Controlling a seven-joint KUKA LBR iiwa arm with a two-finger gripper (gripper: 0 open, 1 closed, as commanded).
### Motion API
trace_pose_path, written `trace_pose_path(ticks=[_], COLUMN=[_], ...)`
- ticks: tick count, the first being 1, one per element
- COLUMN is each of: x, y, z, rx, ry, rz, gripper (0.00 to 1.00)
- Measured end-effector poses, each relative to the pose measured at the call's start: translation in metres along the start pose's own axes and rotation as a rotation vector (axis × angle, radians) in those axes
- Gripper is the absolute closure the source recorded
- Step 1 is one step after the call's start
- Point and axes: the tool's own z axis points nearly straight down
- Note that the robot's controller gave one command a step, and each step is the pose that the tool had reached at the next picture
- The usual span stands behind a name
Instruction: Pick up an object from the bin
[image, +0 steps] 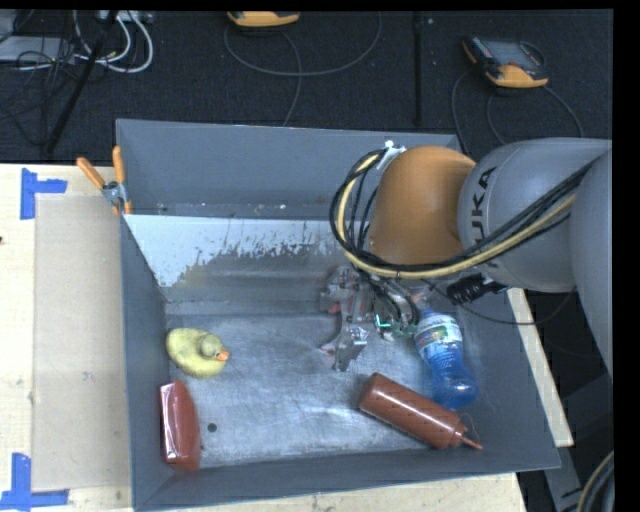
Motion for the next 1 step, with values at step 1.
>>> trace_pose_path(ticks=[1], x=[-0.0018], y=[-0.0001], z=[-0.0037], rx=[0.0], ry=[-0.007], rz=[0.0], gripper=[0.0])
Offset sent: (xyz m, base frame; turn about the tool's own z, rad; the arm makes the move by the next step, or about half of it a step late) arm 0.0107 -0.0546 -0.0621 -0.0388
